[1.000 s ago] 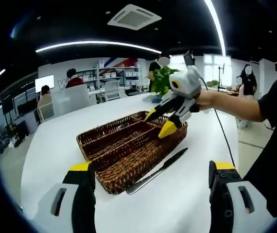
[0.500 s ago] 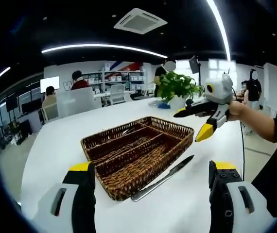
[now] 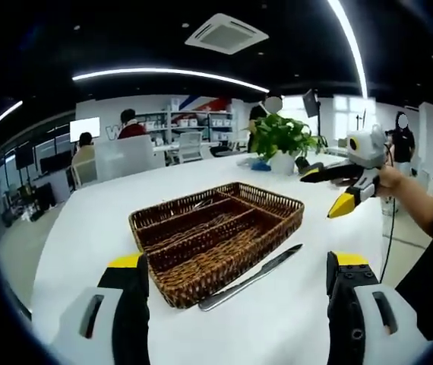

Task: Arrange the knives, forks, and spoons in their matching storage slots by inserting each utensil handle-first until every utensil is classified and aligned in the correct compartment

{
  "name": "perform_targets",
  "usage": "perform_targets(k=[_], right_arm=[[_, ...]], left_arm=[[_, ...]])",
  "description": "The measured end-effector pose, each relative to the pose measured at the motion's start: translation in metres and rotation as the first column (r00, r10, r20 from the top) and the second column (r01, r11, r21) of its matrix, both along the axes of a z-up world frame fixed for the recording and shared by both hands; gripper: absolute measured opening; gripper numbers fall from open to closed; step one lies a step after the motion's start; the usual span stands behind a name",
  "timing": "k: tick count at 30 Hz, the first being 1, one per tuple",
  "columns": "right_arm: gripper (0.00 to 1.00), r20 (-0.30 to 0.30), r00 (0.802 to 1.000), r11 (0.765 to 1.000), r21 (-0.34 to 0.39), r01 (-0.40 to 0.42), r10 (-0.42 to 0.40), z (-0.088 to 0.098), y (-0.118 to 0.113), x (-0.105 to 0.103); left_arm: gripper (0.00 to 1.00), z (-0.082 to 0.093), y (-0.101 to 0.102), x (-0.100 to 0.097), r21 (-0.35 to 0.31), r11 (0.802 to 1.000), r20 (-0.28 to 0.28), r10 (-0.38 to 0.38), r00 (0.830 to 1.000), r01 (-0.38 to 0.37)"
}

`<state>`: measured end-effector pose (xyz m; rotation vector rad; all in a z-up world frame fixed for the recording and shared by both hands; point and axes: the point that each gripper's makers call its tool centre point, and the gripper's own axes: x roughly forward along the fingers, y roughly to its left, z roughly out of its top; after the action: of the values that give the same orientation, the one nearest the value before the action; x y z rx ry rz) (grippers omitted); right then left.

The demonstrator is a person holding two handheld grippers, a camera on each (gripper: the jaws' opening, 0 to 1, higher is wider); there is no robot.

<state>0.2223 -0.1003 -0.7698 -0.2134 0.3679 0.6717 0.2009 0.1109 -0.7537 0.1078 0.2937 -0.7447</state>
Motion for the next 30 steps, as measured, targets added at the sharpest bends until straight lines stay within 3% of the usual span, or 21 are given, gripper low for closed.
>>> perform_targets(k=[16,30], right_arm=[[1.0,0.005,0.999,0.999,-0.006,0.05,-0.05,0.004,-0.025,-0.024],[1.0,0.0,0.997,0.997,-0.028,0.071,-0.071,0.002,-0.034,-0.027]], left_arm=[[0.99,0.003,0.015,-0.008,-0.017,0.998,0.013,0.068,0.998,-0.068],[0.99,0.004,0.014,-0.012,-0.015,0.998,0.025,0.054,0.998,-0.054]])
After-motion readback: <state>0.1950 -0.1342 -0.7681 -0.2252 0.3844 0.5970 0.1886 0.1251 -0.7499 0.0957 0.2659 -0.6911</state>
